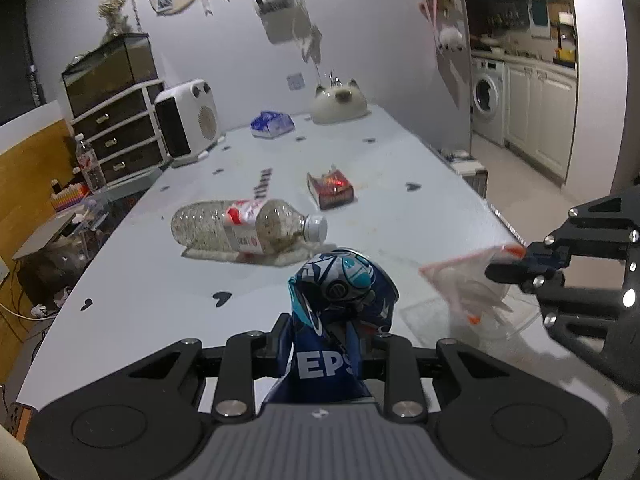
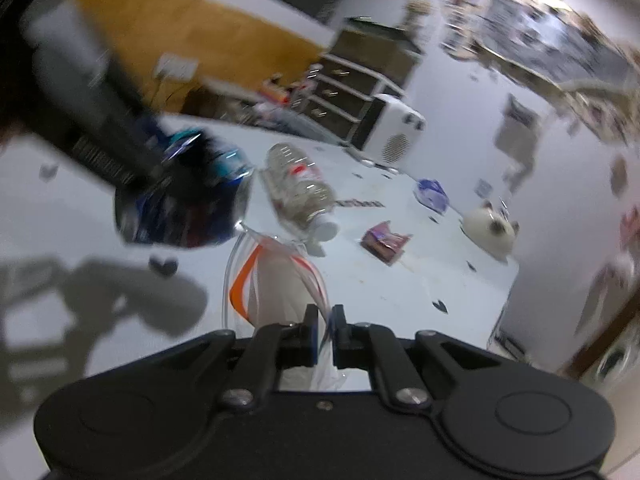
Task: Collect trash
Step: 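Lift the Pepsi can with the left tool while the right tool lifts the plastic bag, then carry the Pepsi can and plastic bag in both tools over the yellow bin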
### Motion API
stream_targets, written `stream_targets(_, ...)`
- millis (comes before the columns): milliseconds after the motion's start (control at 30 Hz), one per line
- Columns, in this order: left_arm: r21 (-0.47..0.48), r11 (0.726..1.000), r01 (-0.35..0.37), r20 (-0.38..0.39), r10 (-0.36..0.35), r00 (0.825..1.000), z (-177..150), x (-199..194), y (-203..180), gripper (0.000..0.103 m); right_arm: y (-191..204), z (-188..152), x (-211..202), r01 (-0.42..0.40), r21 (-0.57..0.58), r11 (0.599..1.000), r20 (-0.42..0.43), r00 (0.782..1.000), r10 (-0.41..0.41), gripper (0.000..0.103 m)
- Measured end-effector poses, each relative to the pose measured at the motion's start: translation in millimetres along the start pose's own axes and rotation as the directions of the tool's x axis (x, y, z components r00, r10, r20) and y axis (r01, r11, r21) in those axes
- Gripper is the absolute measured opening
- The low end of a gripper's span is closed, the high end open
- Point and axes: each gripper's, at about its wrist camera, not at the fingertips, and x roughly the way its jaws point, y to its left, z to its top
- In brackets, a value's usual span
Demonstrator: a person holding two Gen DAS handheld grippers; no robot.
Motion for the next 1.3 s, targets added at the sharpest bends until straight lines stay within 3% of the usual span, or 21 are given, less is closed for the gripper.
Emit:
stream_targets(100,-0.020,1.000,0.000,0.029,0.000,1.000,2,-8,-3,0.030,-20,0,-11,-0.019,0.154,0.988,0.013,1.000,0.017,0.006)
stream_targets(233,-0.046,0.999,0.005,0.062,-0.003,0.998,5,-17,-13,0.030,-46,-3,-25,-0.065,0.332,0.941,0.032,0.998,0.058,0.006)
stream_targets(467,-0.076,0.997,0.019,0.107,-0.011,0.994,6,-27,-35,0.030,-76,-17,-47,-0.051,0.516,0.855,0.035,0.999,0.039,0.006)
stream_targets(933,-0.082,0.993,0.084,0.182,-0.068,0.981,22,-35,-92,0.030,-109,-51,-95,0.044,0.576,0.816,0.024,0.997,-0.071,0.006)
stream_targets(1300,-0.035,0.977,0.212,0.197,-0.201,0.959,38,-21,-174,0.030,-148,-101,-138,0.155,0.619,0.770,-0.033,0.985,-0.171,0.006)
